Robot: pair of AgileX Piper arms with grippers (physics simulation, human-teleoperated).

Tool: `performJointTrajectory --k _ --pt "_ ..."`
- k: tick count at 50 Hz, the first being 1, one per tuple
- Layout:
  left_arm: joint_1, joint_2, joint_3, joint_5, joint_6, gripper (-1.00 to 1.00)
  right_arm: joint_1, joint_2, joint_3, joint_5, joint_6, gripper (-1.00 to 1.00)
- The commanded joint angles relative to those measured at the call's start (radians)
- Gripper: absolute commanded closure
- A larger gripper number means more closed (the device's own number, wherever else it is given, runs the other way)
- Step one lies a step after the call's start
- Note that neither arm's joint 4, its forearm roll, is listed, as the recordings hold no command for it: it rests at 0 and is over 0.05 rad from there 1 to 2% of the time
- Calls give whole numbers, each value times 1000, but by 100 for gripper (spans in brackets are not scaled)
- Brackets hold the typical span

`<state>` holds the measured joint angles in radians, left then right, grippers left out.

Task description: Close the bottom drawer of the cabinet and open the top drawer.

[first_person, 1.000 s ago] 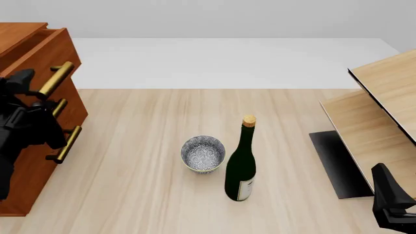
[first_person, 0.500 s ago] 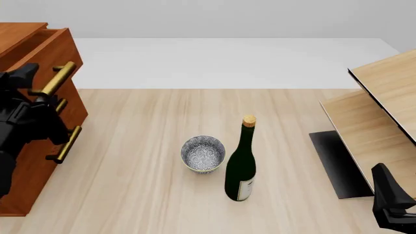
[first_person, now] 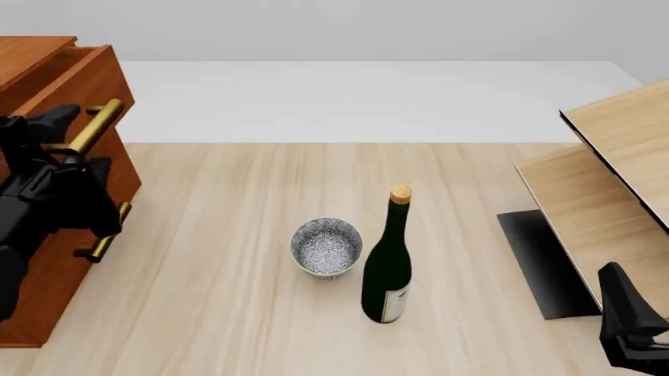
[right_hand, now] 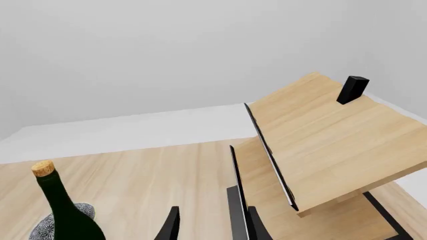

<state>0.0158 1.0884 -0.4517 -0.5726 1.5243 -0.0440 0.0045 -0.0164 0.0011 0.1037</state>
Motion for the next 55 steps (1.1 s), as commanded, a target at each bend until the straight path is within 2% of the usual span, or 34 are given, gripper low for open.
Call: performJointTrajectory --k 1,33,37,38,39,45,46,49,50,52,55 --pt "-37 -38 -7 69 -37 -100 0 -1 -1 2 1 -100" --pt "-89 -105 -67 168 -67 -100 -2 0 -1 -1 -2 -100" --pt "-101 -125 -92 201 -77 -100 -3 -1 -2 -1 -1 -100" --pt "-109 -134 -117 242 -105 -100 -3 0 -2 -1 -1 -100" --pt "-102 -140 -117 237 -89 -100 -3 0 -2 -1 0 -100" --pt "-88 -169 -208 336 -135 -100 1 -2 -2 0 2 -100" --pt "-104 -175 -255 397 -185 -100 0 -2 -2 -1 1 -100" --pt "-109 -185 -265 411 -173 -100 -3 -1 -2 -1 3 -100" --pt "-123 -189 -303 455 -211 -100 -4 -1 -2 -1 5 -100" --pt "-119 -198 -305 467 -190 -100 -5 -1 -2 -1 5 -100" --pt "-114 -199 -337 502 -196 -100 -3 -2 -2 0 8 -100"
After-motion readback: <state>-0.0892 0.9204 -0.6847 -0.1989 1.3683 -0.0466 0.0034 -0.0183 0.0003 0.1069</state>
